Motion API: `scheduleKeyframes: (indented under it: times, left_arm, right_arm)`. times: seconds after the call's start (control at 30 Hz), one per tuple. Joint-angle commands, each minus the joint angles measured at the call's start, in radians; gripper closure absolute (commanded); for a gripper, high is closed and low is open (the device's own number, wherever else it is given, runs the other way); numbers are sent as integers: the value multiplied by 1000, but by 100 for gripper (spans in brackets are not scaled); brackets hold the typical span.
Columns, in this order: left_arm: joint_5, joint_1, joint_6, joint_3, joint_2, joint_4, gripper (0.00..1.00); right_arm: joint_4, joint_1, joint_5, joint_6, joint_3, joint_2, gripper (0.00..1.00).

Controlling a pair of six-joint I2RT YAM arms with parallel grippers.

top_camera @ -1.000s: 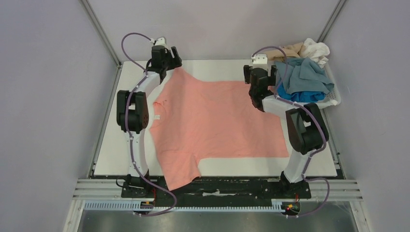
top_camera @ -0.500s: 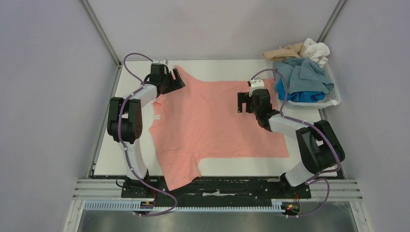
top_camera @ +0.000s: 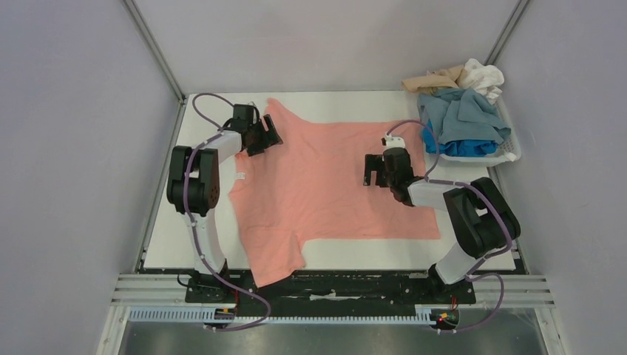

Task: Fold and stack the t-shirts
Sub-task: Flatten out the tshirt

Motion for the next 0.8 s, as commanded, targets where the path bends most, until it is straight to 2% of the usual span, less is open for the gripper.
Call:
scheduleKeyframes:
  times: [0.0,0.33,0.43,0.6,0.67,0.77]
  left_arm:
    - [-41,19,-59,107,107,-124,15]
    - [39,55,-53,554,397,-294,14]
    - [88,55,-52,608,386,-321,14]
    - [55,39,-13,488,165,-319,14]
    - [6,18,-6,347,20,-302,14]
    - [-113,-42,-20,39,-246,-232,14]
  right_arm:
    - [-2,-11,-1,51,70,99,2]
    - [15,-43,-12,46,217,183,2]
    - [-20,-45,-5,16,255,152,2]
    - [-60,-39,-25,-6,192,-25,2]
    - [-61,-36,-24,9,109,-114,2]
    - [-62,-29,-32,28,-39,-255,2]
